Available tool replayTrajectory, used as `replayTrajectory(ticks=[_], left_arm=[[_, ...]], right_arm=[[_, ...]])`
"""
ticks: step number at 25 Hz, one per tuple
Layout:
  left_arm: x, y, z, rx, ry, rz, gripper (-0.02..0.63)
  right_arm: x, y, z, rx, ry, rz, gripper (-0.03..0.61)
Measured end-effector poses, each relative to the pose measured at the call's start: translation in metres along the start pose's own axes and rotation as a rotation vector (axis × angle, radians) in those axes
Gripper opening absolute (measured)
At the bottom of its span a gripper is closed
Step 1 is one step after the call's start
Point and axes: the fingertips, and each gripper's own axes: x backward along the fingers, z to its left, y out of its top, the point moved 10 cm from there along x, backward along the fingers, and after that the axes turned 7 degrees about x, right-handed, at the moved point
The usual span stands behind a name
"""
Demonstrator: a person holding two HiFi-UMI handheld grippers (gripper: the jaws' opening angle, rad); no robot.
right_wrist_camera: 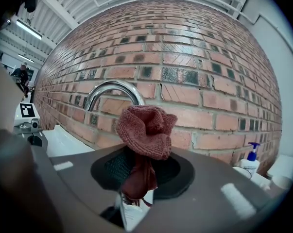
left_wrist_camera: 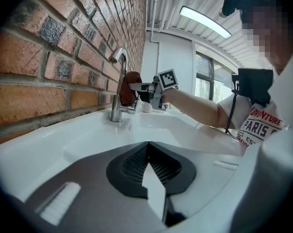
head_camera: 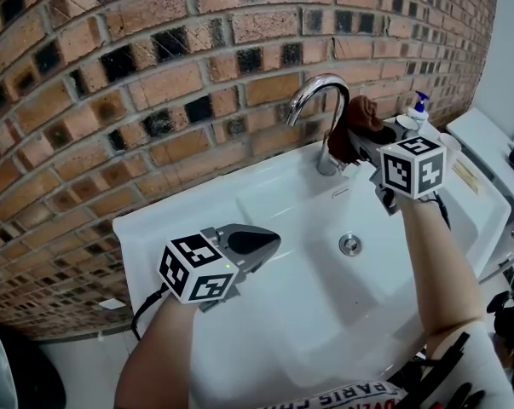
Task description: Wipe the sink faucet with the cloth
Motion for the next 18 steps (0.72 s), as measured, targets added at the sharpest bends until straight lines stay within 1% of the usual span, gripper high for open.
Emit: replayTrajectory(ticks=[2, 5, 7, 9, 12, 15, 18], left_arm=[[0.0, 0.0, 0.0, 0.001, 0.0, 0.0, 0.006], [0.0, 0.0, 0.0, -0.001, -0.001, 0.001, 0.006], [0.0, 0.0, 0.0, -0.002, -0.002, 0.001, 0.006], [0.0, 0.0, 0.0, 0.0, -0.002, 0.001, 0.006], [0.0, 0.0, -0.001, 0.001, -0.002, 0.001, 0.006], [0.0, 0.0, -0.001, 0.001, -0.001, 0.001, 0.006], [0.0, 0.0, -0.001, 0.0, -0.001, 0.001, 0.006]], right_arm=[[0.004, 0.003, 0.001, 0.002, -0.002, -0.011, 0.1], [0.014, 0.01, 0.008, -0.007, -0.005, -0.074, 0.098], [0.018, 0.019, 0.019, 0.006, 0.02, -0.112, 0.098], [0.018, 0.03, 0.032, 0.045, 0.051, -0.133, 0.098], [0.015, 0.041, 0.05, 0.086, 0.096, -0.143, 0.098], [0.006, 0.042, 0.061, 0.072, 0.133, -0.137, 0.098], [-0.004, 0.039, 0.067, 0.059, 0.146, -0.117, 0.098]])
